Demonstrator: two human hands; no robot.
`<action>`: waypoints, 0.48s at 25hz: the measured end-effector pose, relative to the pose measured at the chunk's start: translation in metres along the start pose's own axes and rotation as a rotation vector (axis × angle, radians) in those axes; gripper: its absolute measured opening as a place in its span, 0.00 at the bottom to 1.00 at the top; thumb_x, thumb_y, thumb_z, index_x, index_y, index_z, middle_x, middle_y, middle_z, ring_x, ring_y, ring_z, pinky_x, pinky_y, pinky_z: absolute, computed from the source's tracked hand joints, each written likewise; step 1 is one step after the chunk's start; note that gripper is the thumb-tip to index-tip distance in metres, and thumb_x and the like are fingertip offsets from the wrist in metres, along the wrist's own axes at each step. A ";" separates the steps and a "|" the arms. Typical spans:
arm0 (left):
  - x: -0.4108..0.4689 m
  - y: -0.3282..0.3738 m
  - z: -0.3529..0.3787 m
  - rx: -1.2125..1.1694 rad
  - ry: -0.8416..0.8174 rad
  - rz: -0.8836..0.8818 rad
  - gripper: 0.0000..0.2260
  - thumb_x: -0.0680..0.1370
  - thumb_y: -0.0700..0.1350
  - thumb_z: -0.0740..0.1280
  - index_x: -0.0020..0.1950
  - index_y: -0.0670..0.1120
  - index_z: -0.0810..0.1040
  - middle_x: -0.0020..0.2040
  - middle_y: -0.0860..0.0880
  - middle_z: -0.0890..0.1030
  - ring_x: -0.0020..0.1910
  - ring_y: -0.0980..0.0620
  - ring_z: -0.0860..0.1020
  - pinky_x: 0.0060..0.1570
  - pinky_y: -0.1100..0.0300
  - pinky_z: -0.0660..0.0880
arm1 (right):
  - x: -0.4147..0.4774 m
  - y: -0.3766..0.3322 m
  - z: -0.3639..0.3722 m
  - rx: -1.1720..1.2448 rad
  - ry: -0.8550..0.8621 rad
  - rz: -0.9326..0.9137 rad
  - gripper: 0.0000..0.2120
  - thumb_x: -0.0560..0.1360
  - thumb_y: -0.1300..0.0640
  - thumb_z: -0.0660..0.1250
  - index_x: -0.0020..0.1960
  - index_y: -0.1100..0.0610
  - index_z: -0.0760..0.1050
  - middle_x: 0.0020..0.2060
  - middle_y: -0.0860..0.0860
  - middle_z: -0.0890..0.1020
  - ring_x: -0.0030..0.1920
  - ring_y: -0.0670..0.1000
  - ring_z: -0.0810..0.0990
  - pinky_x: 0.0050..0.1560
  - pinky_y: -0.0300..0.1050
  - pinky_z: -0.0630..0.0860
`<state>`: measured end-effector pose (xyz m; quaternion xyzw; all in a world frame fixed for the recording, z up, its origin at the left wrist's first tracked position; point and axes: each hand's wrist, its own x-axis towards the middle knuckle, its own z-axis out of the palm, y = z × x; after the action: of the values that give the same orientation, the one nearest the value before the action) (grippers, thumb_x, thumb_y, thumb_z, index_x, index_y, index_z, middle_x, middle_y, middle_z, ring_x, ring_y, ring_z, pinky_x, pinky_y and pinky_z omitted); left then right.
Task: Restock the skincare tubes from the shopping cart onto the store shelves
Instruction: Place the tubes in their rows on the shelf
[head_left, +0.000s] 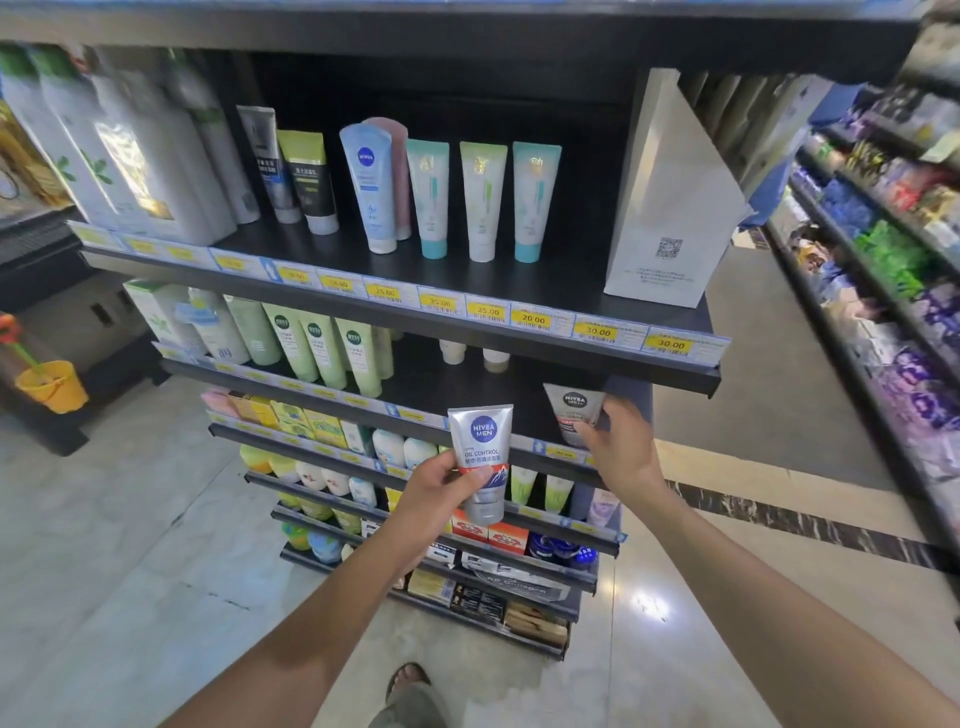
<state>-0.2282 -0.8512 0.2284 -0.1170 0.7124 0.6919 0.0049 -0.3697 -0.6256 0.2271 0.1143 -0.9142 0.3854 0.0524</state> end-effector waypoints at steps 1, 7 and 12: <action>0.001 -0.001 -0.001 0.000 0.001 -0.005 0.10 0.81 0.46 0.71 0.62 0.50 0.83 0.54 0.50 0.87 0.56 0.48 0.85 0.60 0.49 0.80 | 0.003 0.001 0.004 0.006 0.009 0.006 0.14 0.79 0.56 0.71 0.64 0.53 0.76 0.57 0.51 0.81 0.54 0.50 0.79 0.55 0.46 0.78; 0.009 -0.003 -0.015 0.012 0.011 -0.046 0.10 0.81 0.47 0.71 0.62 0.52 0.83 0.55 0.52 0.87 0.58 0.49 0.84 0.63 0.49 0.78 | 0.010 0.015 0.014 -0.005 0.019 0.110 0.10 0.80 0.51 0.69 0.59 0.50 0.72 0.54 0.48 0.84 0.53 0.53 0.83 0.52 0.55 0.83; 0.011 -0.005 -0.011 0.003 0.000 -0.047 0.10 0.81 0.46 0.71 0.62 0.50 0.83 0.54 0.50 0.87 0.57 0.48 0.84 0.61 0.52 0.79 | 0.005 0.016 0.008 -0.055 0.015 0.188 0.13 0.80 0.44 0.67 0.61 0.47 0.73 0.56 0.47 0.82 0.53 0.53 0.83 0.52 0.56 0.83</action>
<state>-0.2363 -0.8643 0.2217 -0.1339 0.7104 0.6906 0.0213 -0.3784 -0.6216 0.2117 0.0237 -0.9307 0.3641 0.0259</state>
